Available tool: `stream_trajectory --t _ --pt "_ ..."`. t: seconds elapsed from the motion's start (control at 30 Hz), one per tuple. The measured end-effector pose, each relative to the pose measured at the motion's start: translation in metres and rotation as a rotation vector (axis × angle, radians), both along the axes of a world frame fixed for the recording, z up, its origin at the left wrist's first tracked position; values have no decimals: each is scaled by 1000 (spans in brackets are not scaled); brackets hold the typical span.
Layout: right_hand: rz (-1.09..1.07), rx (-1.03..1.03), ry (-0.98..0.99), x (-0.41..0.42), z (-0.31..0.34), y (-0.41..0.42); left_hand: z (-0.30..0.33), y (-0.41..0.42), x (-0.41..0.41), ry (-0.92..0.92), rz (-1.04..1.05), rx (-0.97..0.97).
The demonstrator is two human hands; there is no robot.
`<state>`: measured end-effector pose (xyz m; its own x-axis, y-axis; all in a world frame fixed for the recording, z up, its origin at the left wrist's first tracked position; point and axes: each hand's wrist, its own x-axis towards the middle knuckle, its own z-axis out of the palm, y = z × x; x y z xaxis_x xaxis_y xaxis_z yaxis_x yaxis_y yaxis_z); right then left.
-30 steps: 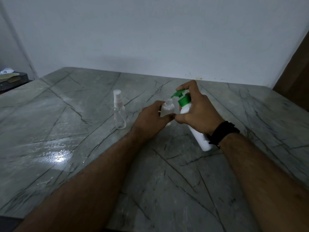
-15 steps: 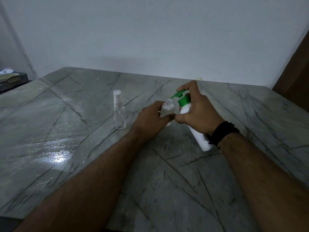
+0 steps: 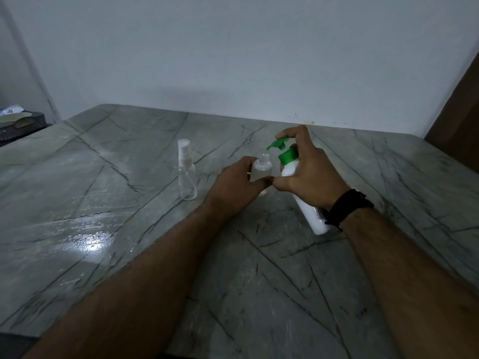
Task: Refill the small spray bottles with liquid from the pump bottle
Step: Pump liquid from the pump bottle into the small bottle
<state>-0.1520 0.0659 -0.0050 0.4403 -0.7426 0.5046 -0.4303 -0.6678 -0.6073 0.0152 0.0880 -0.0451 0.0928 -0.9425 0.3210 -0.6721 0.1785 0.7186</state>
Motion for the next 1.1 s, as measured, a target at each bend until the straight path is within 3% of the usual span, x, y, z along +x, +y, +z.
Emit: stream_trajectory --t 1.1 --pt "15 24 -13 0 0 -3 -2 -3 0 -2 7 1"
